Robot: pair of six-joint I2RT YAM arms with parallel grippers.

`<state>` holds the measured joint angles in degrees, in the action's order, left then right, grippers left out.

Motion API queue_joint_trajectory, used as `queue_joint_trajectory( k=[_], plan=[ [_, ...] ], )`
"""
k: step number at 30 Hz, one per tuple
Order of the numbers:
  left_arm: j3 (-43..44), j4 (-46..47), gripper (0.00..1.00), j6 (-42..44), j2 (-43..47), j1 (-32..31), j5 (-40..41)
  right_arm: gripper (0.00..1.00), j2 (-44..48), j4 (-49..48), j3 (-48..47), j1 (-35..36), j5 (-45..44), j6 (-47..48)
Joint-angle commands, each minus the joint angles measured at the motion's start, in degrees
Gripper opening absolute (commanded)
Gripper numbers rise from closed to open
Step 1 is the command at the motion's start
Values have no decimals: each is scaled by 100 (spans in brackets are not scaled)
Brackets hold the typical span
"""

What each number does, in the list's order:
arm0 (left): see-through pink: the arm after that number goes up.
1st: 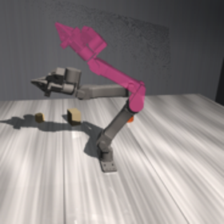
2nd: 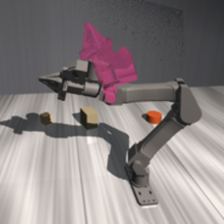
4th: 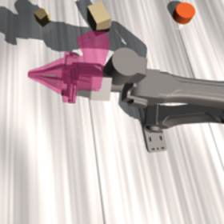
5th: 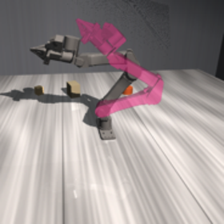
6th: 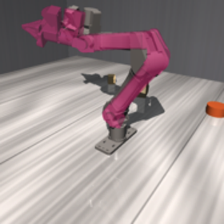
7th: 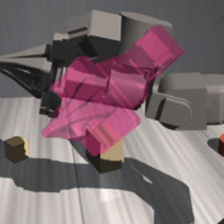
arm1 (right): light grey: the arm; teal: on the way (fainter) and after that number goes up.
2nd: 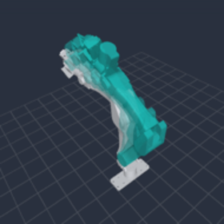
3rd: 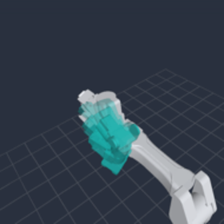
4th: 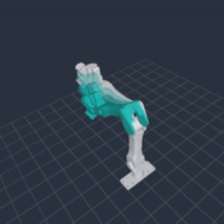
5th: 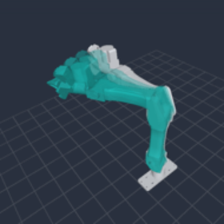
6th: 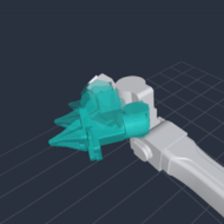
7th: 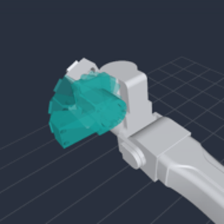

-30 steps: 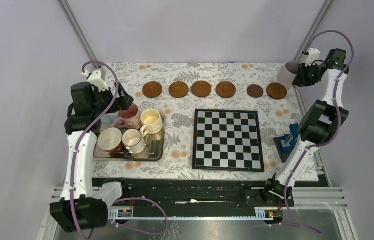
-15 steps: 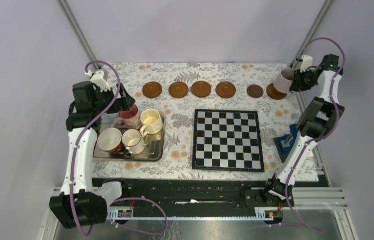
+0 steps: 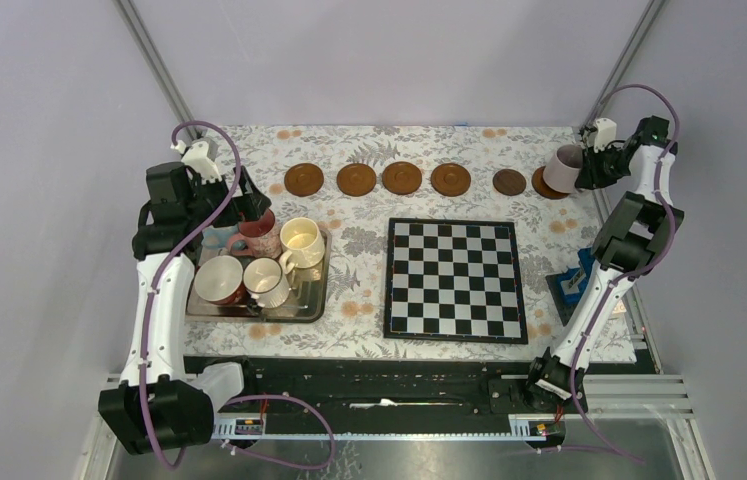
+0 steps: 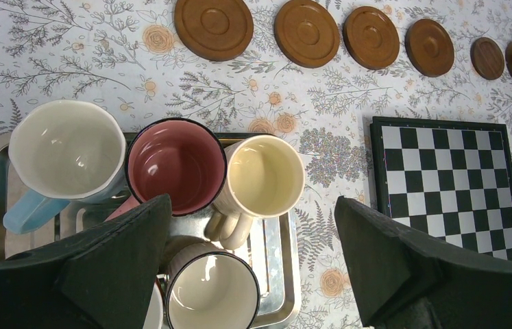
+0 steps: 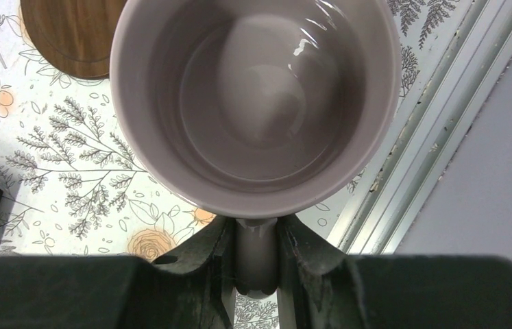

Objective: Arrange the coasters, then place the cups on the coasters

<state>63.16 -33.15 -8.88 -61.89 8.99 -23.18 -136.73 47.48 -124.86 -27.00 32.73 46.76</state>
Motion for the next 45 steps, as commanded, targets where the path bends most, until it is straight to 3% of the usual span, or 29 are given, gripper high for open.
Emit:
queue_joint_trajectory(
  k=[1, 37, 45],
  plan=[
    [134, 151, 99, 61, -7, 32, -58, 0, 87, -425, -384, 31, 504, 91],
    [216, 142, 99, 45, -201, 32, 52, 9, -7, -662, 37, 174, 543, 417],
    [209, 143, 99, 45, -192, 31, 60, 8, 315, -824, 572, 169, 476, 581]
  ],
)
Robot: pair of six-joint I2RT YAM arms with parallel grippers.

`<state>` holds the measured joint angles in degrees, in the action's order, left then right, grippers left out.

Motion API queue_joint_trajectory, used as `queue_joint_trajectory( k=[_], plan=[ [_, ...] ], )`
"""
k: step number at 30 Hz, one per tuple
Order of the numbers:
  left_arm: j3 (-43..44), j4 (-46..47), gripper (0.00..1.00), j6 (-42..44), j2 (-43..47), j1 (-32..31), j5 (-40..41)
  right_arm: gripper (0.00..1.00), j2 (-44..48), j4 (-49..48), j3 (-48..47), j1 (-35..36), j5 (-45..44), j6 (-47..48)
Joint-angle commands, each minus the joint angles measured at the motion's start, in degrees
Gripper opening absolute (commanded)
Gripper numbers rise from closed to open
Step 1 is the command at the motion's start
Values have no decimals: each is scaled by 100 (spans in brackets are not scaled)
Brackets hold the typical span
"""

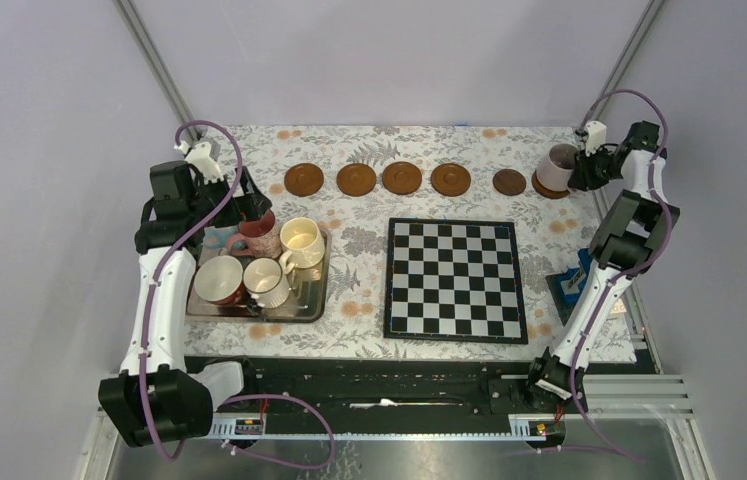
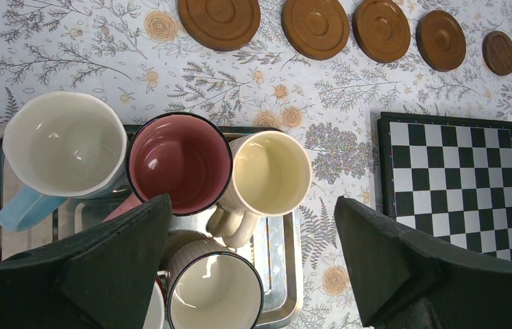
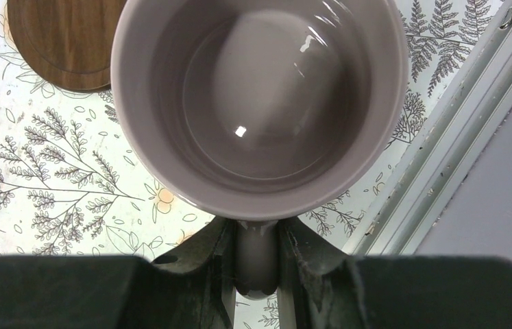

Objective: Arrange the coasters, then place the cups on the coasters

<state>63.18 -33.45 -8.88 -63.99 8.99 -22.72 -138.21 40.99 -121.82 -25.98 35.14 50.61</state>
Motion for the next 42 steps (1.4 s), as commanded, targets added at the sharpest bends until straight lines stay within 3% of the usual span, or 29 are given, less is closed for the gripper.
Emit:
queue_joint_trajectory(
  k=[1, 12, 18, 29, 32, 36, 42],
  plan=[
    [204, 174, 99, 45, 18, 32, 14, 8, 515, -190, 336, 68, 247, 225],
    [212, 172, 99, 36, 31, 32, 3, 9, 718, -297, 674, 73, 193, 296],
    [195, 172, 99, 45, 53, 32, 41, 10, 568, 7, 301, 66, 195, 263],
    [155, 177, 99, 45, 47, 32, 34, 3, 405, 417, -188, 66, 134, 240],
    [155, 174, 99, 32, 36, 28, 14, 7, 431, 280, -109, 71, 54, 226],
    [159, 172, 99, 36, 44, 32, 16, 22, 511, 74, 99, 66, 3, 204],
    [164, 172, 99, 27, 23, 32, 30, 22, 671, -392, 583, 66, 23, 152]
  ],
)
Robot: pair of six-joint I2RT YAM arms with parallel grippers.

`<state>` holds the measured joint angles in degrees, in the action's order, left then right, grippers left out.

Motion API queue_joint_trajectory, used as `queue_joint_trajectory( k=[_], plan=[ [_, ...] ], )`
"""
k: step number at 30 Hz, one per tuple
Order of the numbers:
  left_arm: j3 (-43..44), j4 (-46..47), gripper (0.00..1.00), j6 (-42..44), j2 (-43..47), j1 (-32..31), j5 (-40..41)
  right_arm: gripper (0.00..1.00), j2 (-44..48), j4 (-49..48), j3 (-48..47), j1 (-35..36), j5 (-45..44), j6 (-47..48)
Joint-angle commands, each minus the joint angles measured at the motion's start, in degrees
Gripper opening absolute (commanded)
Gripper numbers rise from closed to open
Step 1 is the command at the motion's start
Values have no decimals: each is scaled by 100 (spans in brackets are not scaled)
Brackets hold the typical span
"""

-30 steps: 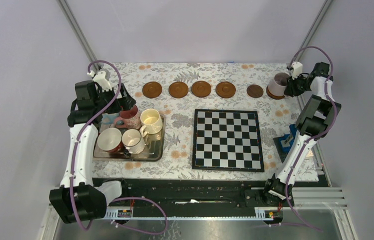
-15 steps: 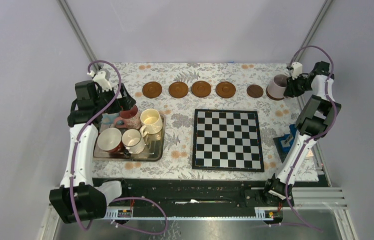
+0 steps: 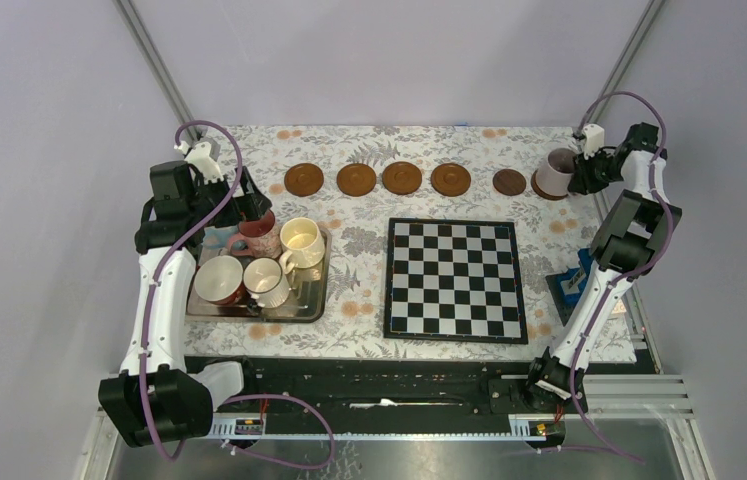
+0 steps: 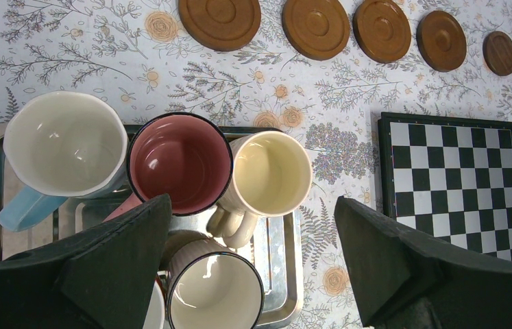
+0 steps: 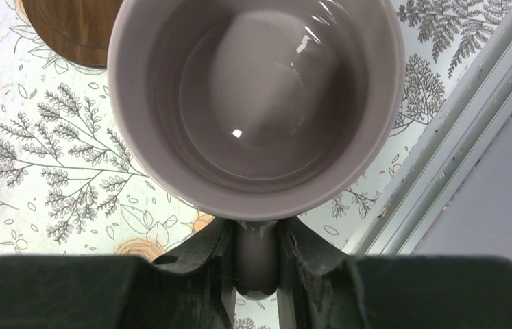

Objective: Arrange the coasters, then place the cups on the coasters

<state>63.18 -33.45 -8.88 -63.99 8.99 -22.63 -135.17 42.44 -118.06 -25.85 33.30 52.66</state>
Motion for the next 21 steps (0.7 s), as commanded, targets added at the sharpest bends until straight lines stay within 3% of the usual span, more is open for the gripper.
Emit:
queue_joint_trajectory(
  k=[1, 9, 14, 21],
  plan=[
    [165, 172, 99, 27, 26, 28, 15, 22, 368, -583, 262, 56, 204, -54],
    [190, 172, 99, 27, 18, 30, 14, 24, 362, -701, 379, 54, 195, -84],
    [186, 172, 99, 10, 1, 30, -8, 47, 414, -644, 346, 53, 207, -137],
    [209, 172, 99, 17, 8, 31, -42, 63, 553, -400, 137, 53, 311, -229]
  ],
)
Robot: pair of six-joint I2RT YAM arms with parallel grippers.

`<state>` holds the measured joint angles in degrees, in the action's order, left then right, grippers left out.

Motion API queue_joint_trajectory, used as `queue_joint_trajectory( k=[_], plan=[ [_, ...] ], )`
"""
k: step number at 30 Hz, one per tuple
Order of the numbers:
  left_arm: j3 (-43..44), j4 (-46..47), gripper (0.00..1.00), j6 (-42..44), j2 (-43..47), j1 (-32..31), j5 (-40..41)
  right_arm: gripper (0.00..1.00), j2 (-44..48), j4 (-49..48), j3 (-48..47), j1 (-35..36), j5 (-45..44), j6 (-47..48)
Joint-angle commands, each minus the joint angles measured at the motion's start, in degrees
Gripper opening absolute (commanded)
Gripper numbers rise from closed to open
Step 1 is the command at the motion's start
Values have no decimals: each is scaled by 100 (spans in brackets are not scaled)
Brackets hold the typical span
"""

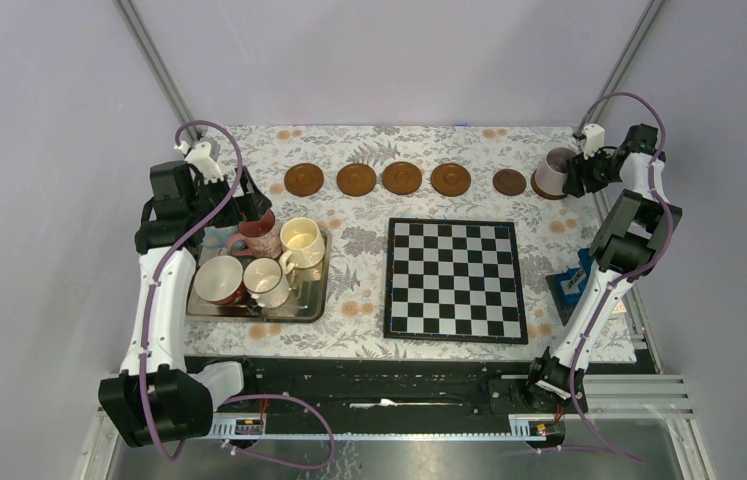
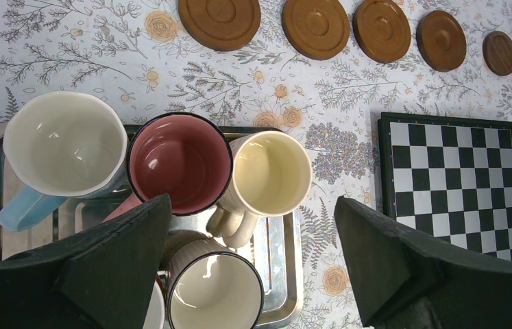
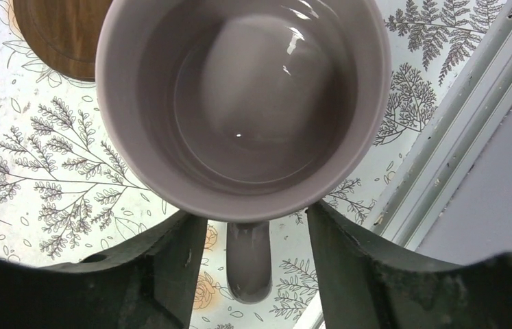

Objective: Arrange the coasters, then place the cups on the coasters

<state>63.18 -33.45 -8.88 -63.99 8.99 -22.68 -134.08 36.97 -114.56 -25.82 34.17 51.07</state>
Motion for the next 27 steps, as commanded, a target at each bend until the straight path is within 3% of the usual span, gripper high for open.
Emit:
queue_joint_trajectory(
  k=[1, 4, 7, 8, 20, 27],
  plan=[
    [208, 172, 99, 18, 17, 32, -39, 67, 453, 223, -284, 56, 224, -71],
    [212, 172, 99, 42, 42, 32, -43, 79, 513, 458, -470, 53, 206, -37],
    [219, 172, 99, 69, 59, 32, -65, 98, 654, 585, -567, 51, 195, -63],
    [219, 172, 99, 83, 66, 32, -82, 99, 714, 598, -598, 51, 199, -109],
    [241, -19, 99, 348, 29, 32, -111, 100, 1017, 852, -1880, 141, 506, -1629],
    [387, -460, 99, 817, -152, 29, -112, 100, 1420, 977, -2044, 800, 183, -2123]
  ],
)
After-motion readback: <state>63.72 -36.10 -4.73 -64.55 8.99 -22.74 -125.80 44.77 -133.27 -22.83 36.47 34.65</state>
